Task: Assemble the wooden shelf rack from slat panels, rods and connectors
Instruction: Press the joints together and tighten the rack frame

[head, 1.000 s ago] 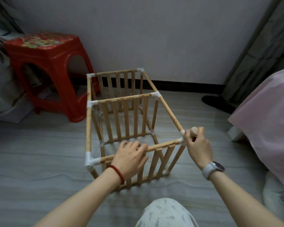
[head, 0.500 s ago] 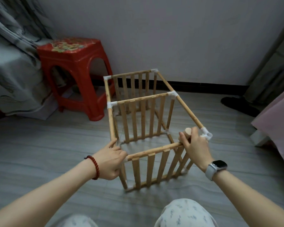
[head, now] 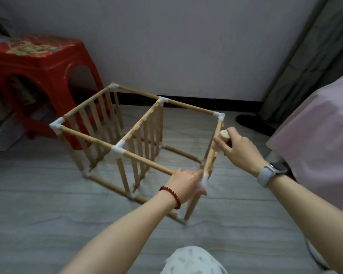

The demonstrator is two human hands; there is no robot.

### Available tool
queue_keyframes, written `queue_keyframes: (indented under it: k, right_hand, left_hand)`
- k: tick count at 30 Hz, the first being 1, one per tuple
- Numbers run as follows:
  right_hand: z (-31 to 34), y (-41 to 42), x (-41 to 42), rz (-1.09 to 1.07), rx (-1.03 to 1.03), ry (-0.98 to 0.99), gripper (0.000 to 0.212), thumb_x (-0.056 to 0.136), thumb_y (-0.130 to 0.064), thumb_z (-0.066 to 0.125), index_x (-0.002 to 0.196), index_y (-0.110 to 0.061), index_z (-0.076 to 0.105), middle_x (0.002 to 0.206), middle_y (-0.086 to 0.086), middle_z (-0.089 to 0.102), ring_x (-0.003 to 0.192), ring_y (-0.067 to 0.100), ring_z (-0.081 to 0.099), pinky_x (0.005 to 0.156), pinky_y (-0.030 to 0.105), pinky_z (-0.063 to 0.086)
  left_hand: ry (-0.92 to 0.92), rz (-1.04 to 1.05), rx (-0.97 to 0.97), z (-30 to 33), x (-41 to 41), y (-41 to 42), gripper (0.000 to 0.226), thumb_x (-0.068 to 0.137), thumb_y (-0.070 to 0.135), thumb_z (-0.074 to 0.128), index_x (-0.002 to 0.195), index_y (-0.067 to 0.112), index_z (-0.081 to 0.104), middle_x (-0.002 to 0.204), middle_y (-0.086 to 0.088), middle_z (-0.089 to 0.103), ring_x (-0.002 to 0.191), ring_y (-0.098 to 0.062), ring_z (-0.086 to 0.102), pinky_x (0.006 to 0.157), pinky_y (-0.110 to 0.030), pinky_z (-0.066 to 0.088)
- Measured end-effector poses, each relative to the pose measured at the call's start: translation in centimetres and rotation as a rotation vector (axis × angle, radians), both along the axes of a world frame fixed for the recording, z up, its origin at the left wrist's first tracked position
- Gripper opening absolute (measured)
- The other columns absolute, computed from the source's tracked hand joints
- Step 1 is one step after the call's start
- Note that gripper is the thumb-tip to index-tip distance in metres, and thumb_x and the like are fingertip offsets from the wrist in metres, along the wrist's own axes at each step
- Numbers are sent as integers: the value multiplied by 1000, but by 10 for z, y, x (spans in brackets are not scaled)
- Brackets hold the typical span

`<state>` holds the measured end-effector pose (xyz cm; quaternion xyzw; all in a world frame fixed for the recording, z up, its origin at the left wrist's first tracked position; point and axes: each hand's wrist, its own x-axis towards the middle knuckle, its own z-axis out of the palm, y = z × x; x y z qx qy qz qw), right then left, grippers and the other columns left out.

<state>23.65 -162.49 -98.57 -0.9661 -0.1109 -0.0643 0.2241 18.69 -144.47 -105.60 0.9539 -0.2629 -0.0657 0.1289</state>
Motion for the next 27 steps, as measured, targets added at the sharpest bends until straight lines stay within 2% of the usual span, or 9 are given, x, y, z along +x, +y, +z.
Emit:
queue_keyframes:
  k: [3, 6, 9, 11, 15, 16, 20, 25, 27]
  right_hand:
    - [42, -9, 0, -50, -71, -151, 33, 90, -59, 40, 89, -26, 39, 71, -8, 55, 62, 16, 54, 50, 30, 37]
    - [28, -6, -26, -157, 316, -392, 35, 92, -56, 38, 95, -21, 40, 73, -9, 58, 61, 9, 58, 50, 28, 43]
    - [-26, 13, -67, -241, 132, -4, 30, 95, -47, 38, 98, -16, 37, 77, -1, 59, 73, 26, 63, 55, 34, 44]
    - [-24, 7, -56, -193, 31, 54, 26, 96, -45, 40, 94, -21, 33, 75, -2, 58, 72, 26, 62, 51, 31, 40]
    - [21, 4, -34, -181, 414, -507, 33, 93, -54, 40, 99, -22, 38, 66, -13, 52, 58, 3, 57, 44, 15, 41]
    - [11, 5, -40, -190, 409, -514, 35, 93, -53, 40, 102, -19, 39, 66, -14, 50, 56, 3, 56, 45, 17, 42]
    - [-51, 14, -68, -182, 19, 122, 22, 95, -48, 40, 94, -27, 33, 71, -7, 56, 60, 15, 54, 56, 35, 46]
    - [-42, 31, -33, -75, 94, -66, 25, 90, -55, 39, 88, -32, 31, 65, -12, 50, 56, 13, 49, 47, 29, 37]
    - [-48, 50, -33, -22, 94, -16, 26, 91, -55, 41, 88, -31, 31, 64, -14, 47, 57, 14, 46, 50, 30, 35]
  left_hand:
    - [-40, 37, -78, -5, 10, -25, 38, 97, 35, 45, 130, 17, 48, 124, -4, 59, 115, -24, 52, 94, -34, 27]
    - [-175, 154, 21, -16, 12, -7, 37, 101, 40, 31, 131, 27, 47, 127, 7, 54, 120, -17, 46, 106, -37, 15]
    - [-242, 224, 42, -21, 14, 25, 40, 102, 40, 27, 138, 35, 42, 131, 12, 52, 124, -12, 43, 111, -35, 11]
    - [-245, 216, 65, -21, 14, 30, 41, 101, 43, 26, 138, 37, 43, 129, 13, 53, 123, -12, 44, 109, -33, 15]
    - [-248, 267, 88, -19, 14, 22, 42, 100, 48, 23, 134, 38, 46, 125, 15, 56, 119, -11, 46, 105, -33, 19]
    - [-262, 269, 80, -20, 13, 20, 42, 100, 48, 24, 134, 38, 46, 125, 15, 56, 119, -11, 46, 106, -34, 19]
    - [-258, 205, 5, -22, 12, 30, 41, 98, 40, 38, 137, 30, 44, 133, 8, 49, 129, -12, 38, 112, -35, 16]
    - [-368, 406, -62, -17, 19, 97, 69, 82, 22, 65, 143, 12, 36, 148, -13, 34, 139, -29, 26, 112, -49, 20]
    - [-247, 561, 22, -14, 26, 135, 77, 86, 29, 60, 149, 15, 20, 156, -8, 18, 144, -26, 11, 114, -52, 13]
